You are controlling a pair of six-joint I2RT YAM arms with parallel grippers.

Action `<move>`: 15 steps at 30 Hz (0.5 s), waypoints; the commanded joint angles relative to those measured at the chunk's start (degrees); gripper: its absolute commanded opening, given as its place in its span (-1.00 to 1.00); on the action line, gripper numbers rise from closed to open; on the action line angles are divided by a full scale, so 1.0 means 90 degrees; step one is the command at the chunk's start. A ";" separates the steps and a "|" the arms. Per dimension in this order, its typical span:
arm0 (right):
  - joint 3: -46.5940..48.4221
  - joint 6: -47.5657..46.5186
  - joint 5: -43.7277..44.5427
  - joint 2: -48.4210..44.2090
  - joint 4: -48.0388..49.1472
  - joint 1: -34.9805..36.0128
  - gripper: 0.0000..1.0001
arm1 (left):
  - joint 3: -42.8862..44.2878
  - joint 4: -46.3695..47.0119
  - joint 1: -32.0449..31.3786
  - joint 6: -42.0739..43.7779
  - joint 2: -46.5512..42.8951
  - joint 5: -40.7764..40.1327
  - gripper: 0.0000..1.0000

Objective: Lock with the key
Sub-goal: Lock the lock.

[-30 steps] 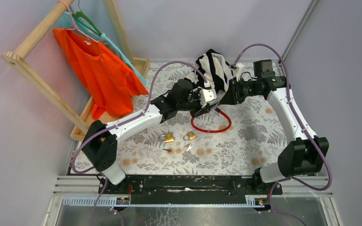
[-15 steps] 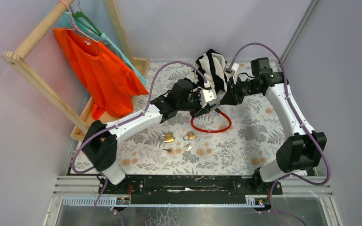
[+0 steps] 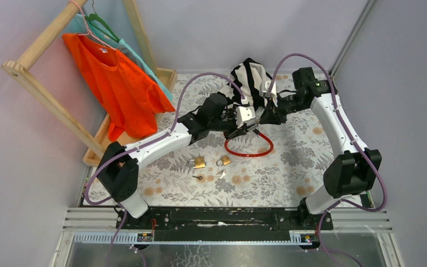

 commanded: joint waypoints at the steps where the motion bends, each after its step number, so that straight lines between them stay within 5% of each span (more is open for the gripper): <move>1: 0.0218 -0.1195 -0.0014 0.0091 0.0171 -0.0002 -0.50 | 0.0104 -0.0601 -0.0054 0.0157 0.0156 0.0445 -1.00; 15: -0.0411 -0.2434 0.0063 -0.0426 0.1017 0.0004 -0.72 | 0.0037 -0.0556 0.0028 0.0053 0.0155 0.0589 -1.00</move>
